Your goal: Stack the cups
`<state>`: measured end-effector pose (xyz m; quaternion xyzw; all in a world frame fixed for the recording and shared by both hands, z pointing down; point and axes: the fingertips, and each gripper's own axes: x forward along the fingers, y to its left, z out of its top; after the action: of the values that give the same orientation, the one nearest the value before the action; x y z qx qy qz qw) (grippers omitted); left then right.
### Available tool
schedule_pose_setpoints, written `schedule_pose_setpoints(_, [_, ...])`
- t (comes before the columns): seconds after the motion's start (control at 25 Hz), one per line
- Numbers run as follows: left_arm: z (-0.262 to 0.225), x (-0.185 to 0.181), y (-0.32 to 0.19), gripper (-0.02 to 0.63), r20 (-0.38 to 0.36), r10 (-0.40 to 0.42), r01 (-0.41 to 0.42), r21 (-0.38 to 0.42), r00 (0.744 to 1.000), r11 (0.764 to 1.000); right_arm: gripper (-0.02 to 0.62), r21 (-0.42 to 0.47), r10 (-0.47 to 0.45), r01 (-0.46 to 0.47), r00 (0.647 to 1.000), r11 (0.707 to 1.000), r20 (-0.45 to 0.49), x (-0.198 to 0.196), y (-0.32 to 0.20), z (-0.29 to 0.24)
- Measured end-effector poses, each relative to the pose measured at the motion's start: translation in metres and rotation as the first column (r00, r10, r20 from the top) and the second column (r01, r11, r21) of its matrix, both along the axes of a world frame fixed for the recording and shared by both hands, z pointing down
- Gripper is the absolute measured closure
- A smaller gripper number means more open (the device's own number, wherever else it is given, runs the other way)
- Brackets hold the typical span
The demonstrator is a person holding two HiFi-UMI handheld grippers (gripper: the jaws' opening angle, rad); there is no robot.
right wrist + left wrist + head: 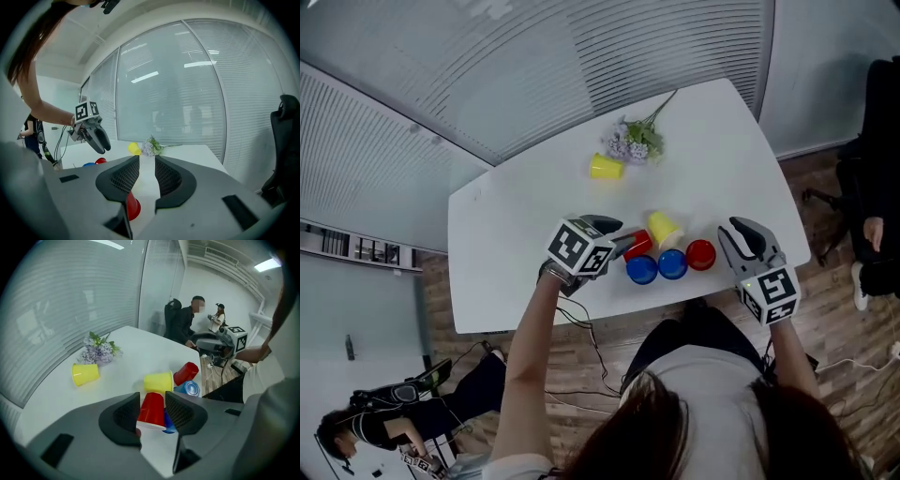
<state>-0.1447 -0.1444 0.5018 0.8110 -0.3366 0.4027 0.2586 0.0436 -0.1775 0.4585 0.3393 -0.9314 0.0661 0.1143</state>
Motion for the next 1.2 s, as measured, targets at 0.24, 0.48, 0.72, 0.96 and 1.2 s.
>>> schedule_pose_setpoints(0.24, [0.019,0.010,-0.010,0.375,0.033,0.107,-0.100,-0.162,0.994,0.982,0.469,-0.019,0.024,-0.024,1.000,1.000,0.000,0.003,-0.009,0.005])
schedule_pose_setpoints(0.48, [0.043,0.019,-0.007,0.341,0.040,0.221,-0.190,-0.372,0.974,0.909,0.469,-0.031,0.099,-0.099,0.995,0.995,-0.007,0.014,-0.012,0.007])
schedule_pose_setpoints(0.72, [0.062,0.024,-0.001,0.340,0.030,0.285,-0.232,-0.503,0.958,0.833,0.472,-0.050,0.165,-0.165,0.986,0.985,-0.010,0.022,-0.012,0.012])
schedule_pose_setpoints(0.96, [0.081,0.021,0.001,0.346,0.040,0.317,-0.239,-0.568,0.948,0.788,0.476,-0.058,0.215,-0.215,0.977,0.975,-0.013,0.030,-0.011,0.014])
schedule_pose_setpoints(1.2, [0.081,0.020,-0.006,0.365,0.029,0.327,-0.259,-0.547,0.945,0.796,0.482,-0.065,0.250,-0.251,0.968,0.966,-0.016,0.035,-0.011,0.016])
